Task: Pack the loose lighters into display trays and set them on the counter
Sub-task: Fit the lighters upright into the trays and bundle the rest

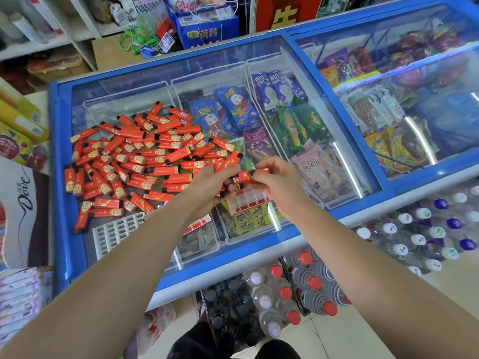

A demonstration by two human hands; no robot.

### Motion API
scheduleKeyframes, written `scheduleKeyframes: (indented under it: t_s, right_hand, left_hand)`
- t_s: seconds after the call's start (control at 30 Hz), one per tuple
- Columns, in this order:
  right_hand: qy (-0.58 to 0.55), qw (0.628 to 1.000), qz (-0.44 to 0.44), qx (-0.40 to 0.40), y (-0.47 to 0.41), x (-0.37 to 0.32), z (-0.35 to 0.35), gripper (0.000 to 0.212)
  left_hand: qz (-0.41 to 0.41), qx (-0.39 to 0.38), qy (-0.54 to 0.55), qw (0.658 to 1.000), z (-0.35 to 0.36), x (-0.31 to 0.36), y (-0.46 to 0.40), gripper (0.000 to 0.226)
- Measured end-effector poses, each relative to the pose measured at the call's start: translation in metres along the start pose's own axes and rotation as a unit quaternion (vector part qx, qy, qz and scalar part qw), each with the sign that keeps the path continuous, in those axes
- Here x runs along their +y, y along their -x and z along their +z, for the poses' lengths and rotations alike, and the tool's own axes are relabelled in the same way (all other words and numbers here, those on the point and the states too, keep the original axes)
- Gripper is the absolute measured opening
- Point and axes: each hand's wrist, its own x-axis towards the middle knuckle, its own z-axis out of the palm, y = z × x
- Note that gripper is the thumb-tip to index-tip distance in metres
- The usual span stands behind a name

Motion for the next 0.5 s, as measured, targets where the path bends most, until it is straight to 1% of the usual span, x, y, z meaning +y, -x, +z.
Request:
scheduleKeyframes:
  t_s: [0.07, 0.17, 0.27, 0.3, 0.37, 0.43, 0.5]
  right_hand:
    - [0.080, 0.996, -0.014, -0.021, 0.002, -0.005, -0.006, 0.018]
    - [0.195, 0.978, -0.036, -0.060, 0.004, -0.011, -0.010, 0.021]
    - [0.264, 0.958, -0.052, -0.094, 0.005, -0.010, -0.007, 0.037]
    - [0.293, 0.948, -0.065, -0.105, 0.004, -0.008, -0.006, 0.043]
    - [0.372, 0.912, -0.120, -0.120, 0.003, -0.002, -0.006, 0.048]
    - [0.423, 0.882, -0.166, -0.122, 0.003, 0.003, -0.007, 0.046]
    - [0.439, 0.871, -0.194, -0.102, 0.003, 0.008, -0.009, 0.041]
  left_hand:
    - [0.002, 0.014, 0.006, 1.000, -0.002, -0.001, -0.001, 0.022]
    - [0.015, 0.026, -0.009, 1.000, -0.005, -0.002, -0.004, 0.034]
    - [0.031, 0.022, -0.024, 0.999, -0.003, -0.003, -0.006, 0.031]
    - [0.037, 0.017, -0.026, 0.999, -0.003, -0.002, -0.006, 0.030]
    - [0.049, 0.005, -0.023, 0.999, 0.000, -0.001, -0.006, 0.023]
    - [0.058, 0.004, -0.029, 0.998, 0.001, 0.000, -0.005, 0.020]
    - [0.067, 0.018, -0.062, 0.996, 0.000, -0.002, -0.006, 0.023]
